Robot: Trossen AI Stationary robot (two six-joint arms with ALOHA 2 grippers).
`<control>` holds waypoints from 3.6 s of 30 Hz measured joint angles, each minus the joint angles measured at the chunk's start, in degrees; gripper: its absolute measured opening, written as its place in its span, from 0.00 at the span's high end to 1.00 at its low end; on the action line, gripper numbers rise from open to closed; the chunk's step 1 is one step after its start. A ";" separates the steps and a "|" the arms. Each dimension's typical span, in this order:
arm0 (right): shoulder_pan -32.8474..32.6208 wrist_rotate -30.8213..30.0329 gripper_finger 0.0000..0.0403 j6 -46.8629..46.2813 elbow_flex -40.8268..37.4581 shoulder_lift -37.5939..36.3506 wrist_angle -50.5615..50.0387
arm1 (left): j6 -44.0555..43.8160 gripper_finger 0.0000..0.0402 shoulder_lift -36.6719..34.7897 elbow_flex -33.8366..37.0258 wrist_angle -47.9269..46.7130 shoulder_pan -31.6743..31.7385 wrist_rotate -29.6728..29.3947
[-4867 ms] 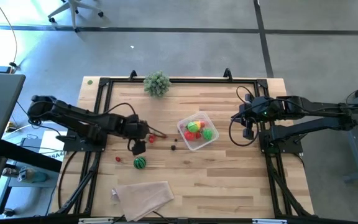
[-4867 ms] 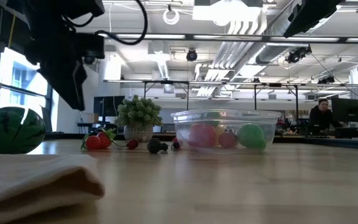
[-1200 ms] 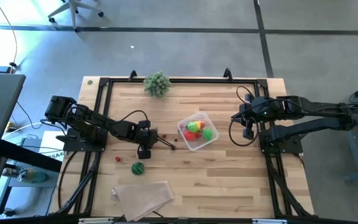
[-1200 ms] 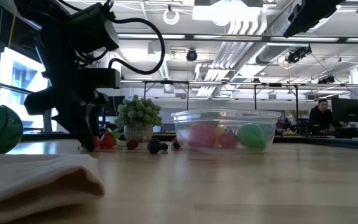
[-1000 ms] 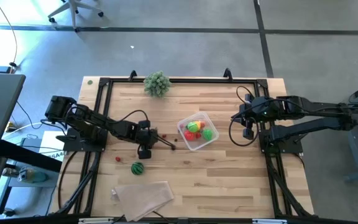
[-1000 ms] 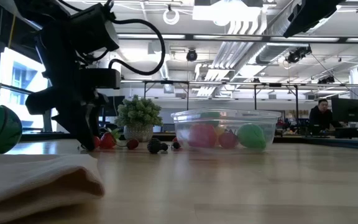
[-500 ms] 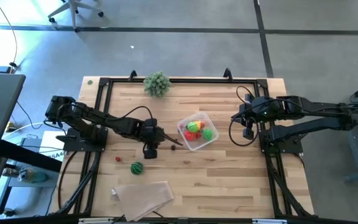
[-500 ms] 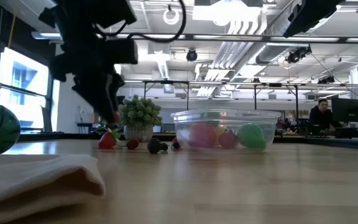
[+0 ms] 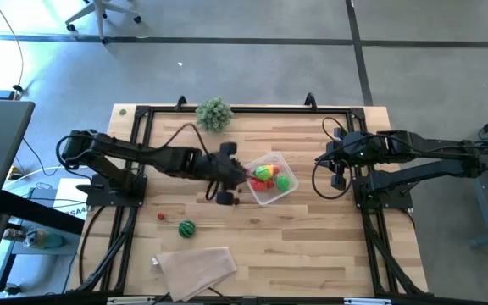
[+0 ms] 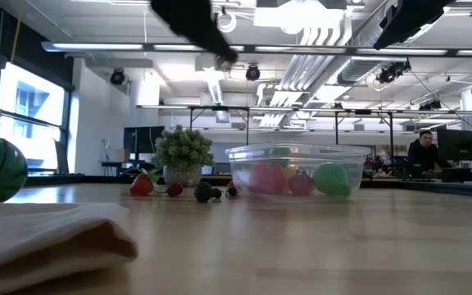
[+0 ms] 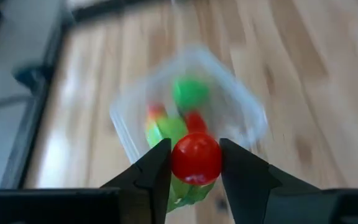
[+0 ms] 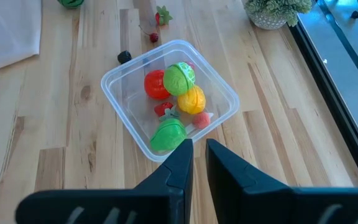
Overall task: Pick and placing Produce into tupperware
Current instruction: Put the cherry tomato into the transparent bin, then put the top blackberry into the transparent bin
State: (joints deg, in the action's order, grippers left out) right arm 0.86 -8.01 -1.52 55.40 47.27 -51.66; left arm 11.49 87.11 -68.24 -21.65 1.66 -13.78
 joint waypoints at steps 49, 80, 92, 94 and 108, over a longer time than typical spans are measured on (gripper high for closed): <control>0.01 0.01 0.91 0.00 0.00 0.02 0.00 | -4.66 0.72 21.23 -1.67 8.30 13.94 19.67; 0.02 0.02 0.91 0.00 0.00 0.02 0.02 | -4.83 0.62 21.12 -7.84 0.04 13.94 20.84; 0.02 0.01 0.91 0.02 0.00 0.01 0.02 | -7.71 0.62 21.05 -23.05 -35.95 14.00 19.06; 0.02 0.02 0.91 0.02 0.00 0.02 0.02 | -8.11 0.62 20.74 -23.03 -39.52 14.09 16.54; 0.00 0.00 0.91 0.01 0.00 0.02 0.02 | -8.83 0.62 20.40 -8.74 -30.50 20.49 13.07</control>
State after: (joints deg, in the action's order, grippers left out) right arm 0.86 -8.01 -1.50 55.40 47.29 -51.64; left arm 2.66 107.50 -76.98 -52.16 22.15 -0.71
